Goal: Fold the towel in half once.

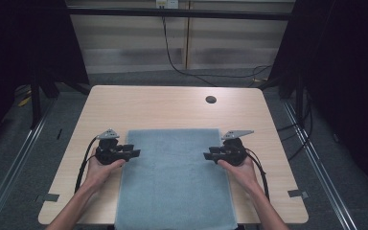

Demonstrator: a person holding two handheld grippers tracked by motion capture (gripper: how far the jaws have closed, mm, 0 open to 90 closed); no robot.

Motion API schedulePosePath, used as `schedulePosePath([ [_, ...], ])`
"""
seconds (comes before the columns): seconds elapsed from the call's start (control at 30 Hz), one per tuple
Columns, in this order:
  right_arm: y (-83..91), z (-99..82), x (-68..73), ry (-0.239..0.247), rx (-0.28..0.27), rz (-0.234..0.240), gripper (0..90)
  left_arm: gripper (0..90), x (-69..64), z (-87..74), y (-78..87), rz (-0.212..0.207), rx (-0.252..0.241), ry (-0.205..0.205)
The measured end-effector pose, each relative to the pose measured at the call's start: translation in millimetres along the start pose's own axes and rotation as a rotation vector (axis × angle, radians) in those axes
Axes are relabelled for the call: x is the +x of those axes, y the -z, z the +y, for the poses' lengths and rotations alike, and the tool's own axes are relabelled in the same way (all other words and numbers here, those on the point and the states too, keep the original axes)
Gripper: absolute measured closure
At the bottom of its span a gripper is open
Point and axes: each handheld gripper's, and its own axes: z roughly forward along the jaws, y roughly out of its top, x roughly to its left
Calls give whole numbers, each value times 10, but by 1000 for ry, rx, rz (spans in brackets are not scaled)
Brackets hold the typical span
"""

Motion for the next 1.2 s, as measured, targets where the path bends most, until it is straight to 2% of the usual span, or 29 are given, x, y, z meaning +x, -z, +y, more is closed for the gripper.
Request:
schedulePosePath([
  [0.03,-35,8,-24,-9,2,-3,573,541,13,-6,-18,29,-3,-3],
  [0.07,-79,9,-52,-13,0,-14,549,542,30,-13,-32,40,10,-8],
  [0.1,-118,0,-68,-25,1,-25,533,542,30,-29,-56,32,21,-7],
  [0.13,-151,-17,-84,-35,15,-25,513,542,22,-50,-78,42,34,-23],
  [0.2,-207,-67,-63,-34,59,-50,480,538,-14,-82,-101,58,26,-53],
  [0.23,-211,-94,-38,-7,56,-62,481,529,-28,-80,-98,55,34,-55],
  [0.27,-200,-116,-19,-5,50,-70,481,530,-41,-88,-95,51,34,-61],
  [0.3,-189,-143,-7,-15,39,-72,482,531,-53,-110,-88,49,29,-73],
  [0.4,-145,-200,9,-17,32,-68,484,540,-77,-186,-33,7,17,-72],
  [0.47,-118,-226,29,-9,34,-69,484,600,-104,-235,17,6,21,-80],
  [0.57,-68,-281,96,-5,40,-69,483,602,-163,-285,50,-3,18,-75],
  [0.63,-17,-326,142,-15,47,-57,483,598,-222,-310,65,11,21,-89],
  [0.83,97,-444,210,-37,45,-19,484,586,-349,-382,130,-7,38,-100],
  [1.0,168,-517,301,-14,58,-6,484,569,-460,-449,201,-13,59,-117],
  [1.13,229,-583,367,-22,61,12,485,558,-543,-506,272,-32,81,-121],
  [1.2,256,-611,410,-9,70,21,484,547,-591,-542,319,-39,93,-136],
])
